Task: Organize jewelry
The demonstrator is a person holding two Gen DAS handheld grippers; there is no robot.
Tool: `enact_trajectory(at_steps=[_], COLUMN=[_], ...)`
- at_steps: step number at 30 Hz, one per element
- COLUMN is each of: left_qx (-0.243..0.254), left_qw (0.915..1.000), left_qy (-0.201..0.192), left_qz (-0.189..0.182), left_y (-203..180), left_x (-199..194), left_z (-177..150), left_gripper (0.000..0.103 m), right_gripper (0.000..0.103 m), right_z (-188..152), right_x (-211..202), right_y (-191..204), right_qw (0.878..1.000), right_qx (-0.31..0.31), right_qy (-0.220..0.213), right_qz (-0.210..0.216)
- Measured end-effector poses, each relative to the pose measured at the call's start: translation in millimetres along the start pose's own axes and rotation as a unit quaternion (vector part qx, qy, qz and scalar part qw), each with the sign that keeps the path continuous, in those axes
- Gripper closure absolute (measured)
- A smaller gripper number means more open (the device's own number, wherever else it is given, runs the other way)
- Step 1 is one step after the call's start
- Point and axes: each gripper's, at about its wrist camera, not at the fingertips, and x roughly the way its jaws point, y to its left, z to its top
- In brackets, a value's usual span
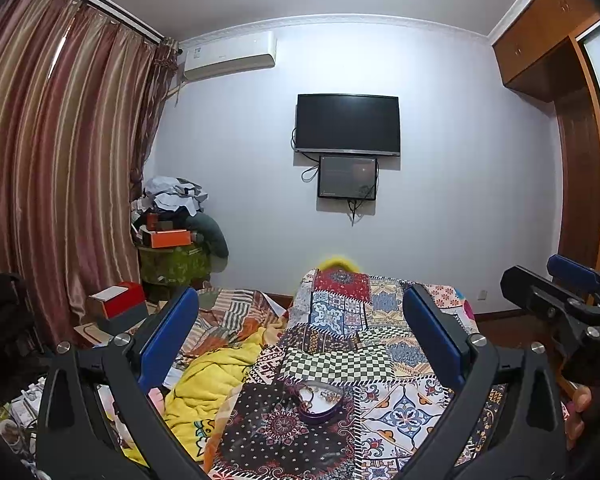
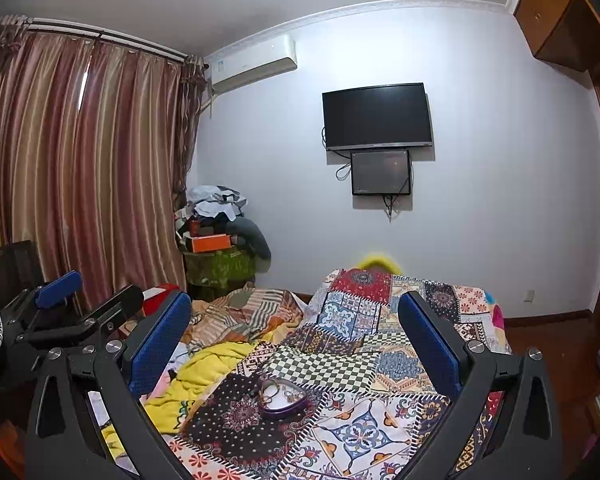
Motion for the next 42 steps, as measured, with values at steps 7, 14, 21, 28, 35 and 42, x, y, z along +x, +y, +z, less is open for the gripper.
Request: enact_trajectory(at_steps=[7,14,21,28,35,42], left_qx=[0.004,0.005,0.006,0.005,0.005,0.001], left_qw=[1.0000,1.0000,1.0000,0.9999,0.9999,0.9999], left_qy=[0.001,0.004,0.006,0.010,0.012,0.014], left_qz=[0.001,-0.001,-0.001,-0.003,-0.003,-0.003], left_y=[-3.9,-5.8,-6.7,-6.7,-6.3,-6.4], left_x=[3.2,5.0,6.8,8.5,9.4,10.8], left_z=[-0.7,-2.0,-2.5,-4.5,-5.6,-6.0], left_gripper=[0.001,0.001,0.001,0.001,0.001,0.001], right_gripper=[0.000,0.000,0.000,0.000,0.000,0.000], right_z=[-1.6,-1.8,-0.7,-0.7,-1.3,-1.5], right_x=[-1.6,-3.0,-2.5,-0.9,-0.7,-1.1], right_y=[-2.3,-4.4,-6.6,-6.9,-8.0,-7.4], right_qw=[1.000,1.000,1.000,1.000,1.000,1.000], right_qx=[-0.001,-0.001,0.002,0.004,0.002,0.003], right_qy=[0.006,0.011,0.017,0.022,0.026,0.029], right_qz=[-0.002,-0.004,-0.004,-0.005,-0.004,-0.004])
